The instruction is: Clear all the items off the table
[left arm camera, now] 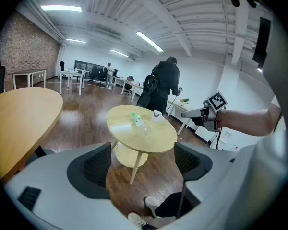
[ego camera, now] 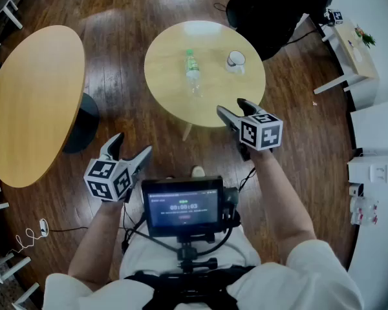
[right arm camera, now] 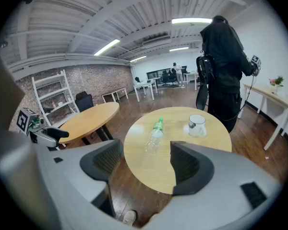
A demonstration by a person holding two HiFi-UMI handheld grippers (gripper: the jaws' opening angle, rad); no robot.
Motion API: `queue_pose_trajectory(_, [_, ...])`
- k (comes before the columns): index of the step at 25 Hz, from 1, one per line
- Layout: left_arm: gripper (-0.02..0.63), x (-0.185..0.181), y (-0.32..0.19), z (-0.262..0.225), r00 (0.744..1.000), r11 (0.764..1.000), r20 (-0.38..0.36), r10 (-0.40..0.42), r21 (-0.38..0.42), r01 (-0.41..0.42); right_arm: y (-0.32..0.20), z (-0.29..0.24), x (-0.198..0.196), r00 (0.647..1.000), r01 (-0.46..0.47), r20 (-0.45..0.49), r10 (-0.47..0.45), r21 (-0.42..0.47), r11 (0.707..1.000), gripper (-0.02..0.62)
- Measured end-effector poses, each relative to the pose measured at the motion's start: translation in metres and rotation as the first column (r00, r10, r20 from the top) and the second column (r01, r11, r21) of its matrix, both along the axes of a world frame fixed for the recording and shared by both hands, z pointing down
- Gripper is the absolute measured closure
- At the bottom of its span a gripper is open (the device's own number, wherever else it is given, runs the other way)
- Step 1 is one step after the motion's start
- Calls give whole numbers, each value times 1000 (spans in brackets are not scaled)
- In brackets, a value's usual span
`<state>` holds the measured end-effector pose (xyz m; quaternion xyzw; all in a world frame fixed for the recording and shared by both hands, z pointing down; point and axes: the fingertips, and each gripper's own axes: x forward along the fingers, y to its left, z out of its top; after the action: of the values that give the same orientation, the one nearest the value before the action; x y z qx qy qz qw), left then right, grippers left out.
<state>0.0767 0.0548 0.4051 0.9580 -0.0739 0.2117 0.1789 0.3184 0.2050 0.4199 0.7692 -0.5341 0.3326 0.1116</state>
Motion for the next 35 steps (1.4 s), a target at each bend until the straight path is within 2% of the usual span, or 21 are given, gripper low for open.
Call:
queue_pose_trajectory(3, [190,-5,-8,1,1000,1000,3,-6,-2,6,-31,8,-1,999,41,12,-41,-28,999,255])
queue_pose_trajectory(6, [190,1,-13,4,1000,1000,0,-20,-7,20,-58,19,15,999,50,19,-49,-67,997,255])
queue_pose_trajectory(10, [190,-5,-31,8,997,997,18,-73,-7,73,-103,52,31,997,63,62,-56,-114,992,255])
queue_pose_trajectory(17, [190,-11,-46,11,989,990,59,-138,-18,140,-160,115,58,991,91,122,-60,-262,961,255])
queue_pose_trajectory(22, [190,2,-45,8,979,983,91,-180,-21,183,-170,156,84,988,115,144,-64,-379,918,255])
queue_pose_trajectory(25, [190,4,-43,8,973,978,112,-203,-22,206,-165,176,88,983,132,172,-65,-420,898,255])
queue_pose_trajectory(29, [190,21,-44,17,965,972,135,-225,-34,232,-158,197,96,974,162,215,-72,-436,885,258])
queue_pose_trajectory(35, [190,31,-53,16,957,966,144,-253,-25,259,-164,201,89,965,210,237,-116,-426,880,275])
